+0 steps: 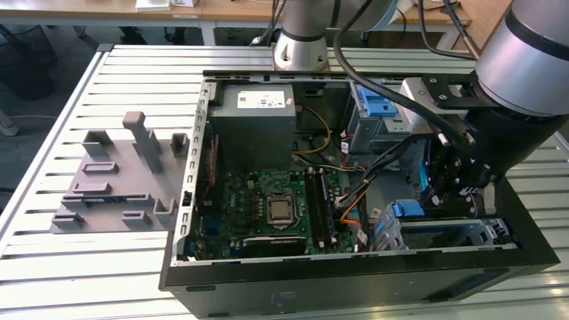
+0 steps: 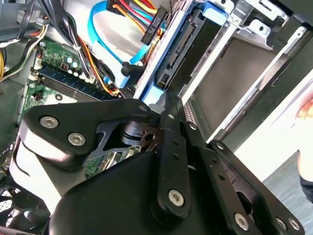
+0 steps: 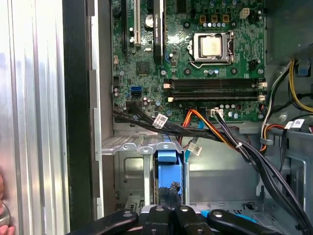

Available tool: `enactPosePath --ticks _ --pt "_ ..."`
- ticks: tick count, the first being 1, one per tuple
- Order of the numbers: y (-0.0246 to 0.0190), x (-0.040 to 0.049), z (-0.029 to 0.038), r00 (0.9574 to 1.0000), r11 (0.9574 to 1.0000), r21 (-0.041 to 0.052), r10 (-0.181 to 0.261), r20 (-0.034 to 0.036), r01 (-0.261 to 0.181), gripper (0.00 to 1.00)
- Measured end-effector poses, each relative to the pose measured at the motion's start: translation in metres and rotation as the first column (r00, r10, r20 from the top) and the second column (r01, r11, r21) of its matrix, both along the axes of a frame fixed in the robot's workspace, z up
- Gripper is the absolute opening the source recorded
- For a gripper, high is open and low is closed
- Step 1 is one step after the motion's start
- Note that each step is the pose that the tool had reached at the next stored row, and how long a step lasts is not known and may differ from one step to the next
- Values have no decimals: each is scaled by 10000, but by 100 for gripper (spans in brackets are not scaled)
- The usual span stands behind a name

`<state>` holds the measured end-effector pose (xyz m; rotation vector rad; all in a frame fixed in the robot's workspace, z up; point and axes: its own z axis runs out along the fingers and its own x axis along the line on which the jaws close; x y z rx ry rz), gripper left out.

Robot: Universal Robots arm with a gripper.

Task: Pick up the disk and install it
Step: 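Insert the first disk wire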

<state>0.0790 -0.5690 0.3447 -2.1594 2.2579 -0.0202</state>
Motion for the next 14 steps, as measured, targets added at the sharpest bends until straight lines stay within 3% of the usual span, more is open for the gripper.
enactPosePath --ticks 6,14 --pt "0 11 73 10000 10000 5 1 2 -1 11" --pt "4 208 74 10000 10000 2 1 -1 -1 11"
